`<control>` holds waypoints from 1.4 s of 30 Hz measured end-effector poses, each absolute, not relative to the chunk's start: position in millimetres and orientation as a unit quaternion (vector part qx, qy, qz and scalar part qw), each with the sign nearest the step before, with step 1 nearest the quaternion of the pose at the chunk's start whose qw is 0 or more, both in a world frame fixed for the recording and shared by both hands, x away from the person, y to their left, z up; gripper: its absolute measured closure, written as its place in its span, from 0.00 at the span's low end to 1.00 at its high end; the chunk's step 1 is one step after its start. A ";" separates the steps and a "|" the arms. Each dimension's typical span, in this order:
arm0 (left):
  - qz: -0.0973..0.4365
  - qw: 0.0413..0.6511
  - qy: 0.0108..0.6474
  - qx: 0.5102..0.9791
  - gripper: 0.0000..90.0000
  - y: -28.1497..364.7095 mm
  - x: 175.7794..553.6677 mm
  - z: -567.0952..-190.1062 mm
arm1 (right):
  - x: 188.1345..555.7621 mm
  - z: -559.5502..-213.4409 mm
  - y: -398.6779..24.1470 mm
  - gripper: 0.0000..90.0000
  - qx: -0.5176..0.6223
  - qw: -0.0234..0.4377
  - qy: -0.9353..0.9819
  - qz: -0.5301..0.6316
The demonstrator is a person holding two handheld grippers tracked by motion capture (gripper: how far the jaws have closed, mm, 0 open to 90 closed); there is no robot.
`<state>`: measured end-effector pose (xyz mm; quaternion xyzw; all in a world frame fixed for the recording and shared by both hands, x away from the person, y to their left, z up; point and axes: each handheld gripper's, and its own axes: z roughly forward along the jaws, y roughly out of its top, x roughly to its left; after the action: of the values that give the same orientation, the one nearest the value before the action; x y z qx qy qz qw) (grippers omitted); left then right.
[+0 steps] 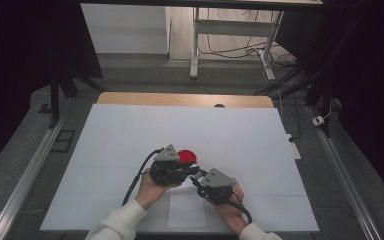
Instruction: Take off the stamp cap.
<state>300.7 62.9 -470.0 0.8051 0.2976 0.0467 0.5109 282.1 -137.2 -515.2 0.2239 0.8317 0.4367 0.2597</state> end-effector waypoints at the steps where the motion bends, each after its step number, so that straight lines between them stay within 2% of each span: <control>1: 0.047 0.511 0.298 0.805 0.83 62.8 300.7 -470.1 | 282.1 -515.4 -137.0 0.70 0.224 0.260 0.832 0.436; 28: 0.051 0.513 0.305 0.801 0.84 62.3 300.2 -471.3 | 280.3 -514.9 -135.8 0.71 0.214 0.288 0.836 0.415; 42: 0.049 0.516 0.307 0.798 0.84 62.3 300.1 -471.8 | 279.9 -516.6 -138.0 0.72 0.235 0.271 0.826 0.435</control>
<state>300.1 62.3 -471.8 0.7980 0.3070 0.0489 0.5162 279.9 -138.0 -516.6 0.2352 0.8258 0.4349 0.2712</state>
